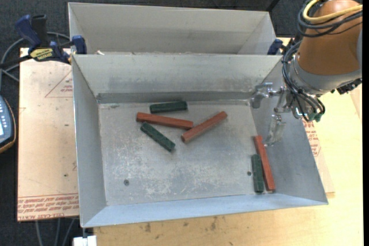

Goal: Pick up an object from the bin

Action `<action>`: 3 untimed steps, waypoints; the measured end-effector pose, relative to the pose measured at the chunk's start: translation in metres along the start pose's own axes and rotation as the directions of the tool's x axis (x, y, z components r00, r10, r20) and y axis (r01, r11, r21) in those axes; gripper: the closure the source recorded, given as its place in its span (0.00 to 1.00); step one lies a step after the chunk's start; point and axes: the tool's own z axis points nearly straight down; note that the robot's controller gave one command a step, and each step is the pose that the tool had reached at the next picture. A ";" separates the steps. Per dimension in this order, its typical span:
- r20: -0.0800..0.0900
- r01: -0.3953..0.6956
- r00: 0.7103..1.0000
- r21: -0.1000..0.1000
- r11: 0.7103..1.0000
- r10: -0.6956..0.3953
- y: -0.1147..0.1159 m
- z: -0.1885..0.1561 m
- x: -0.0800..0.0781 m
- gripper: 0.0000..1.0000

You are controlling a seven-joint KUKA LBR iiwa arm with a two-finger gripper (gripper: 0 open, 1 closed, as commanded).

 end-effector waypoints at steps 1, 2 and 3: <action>0.002 0.094 0.996 -0.001 0.996 -0.094 0.012 0.117 -0.050 0.00; 0.010 0.251 0.968 0.001 0.968 -0.251 0.067 0.144 -0.080 0.00; 0.010 0.250 0.968 0.003 0.968 -0.250 0.065 0.143 -0.080 1.00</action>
Offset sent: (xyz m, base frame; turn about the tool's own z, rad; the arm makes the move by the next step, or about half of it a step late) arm 0.0500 0.0102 -0.1120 -0.0955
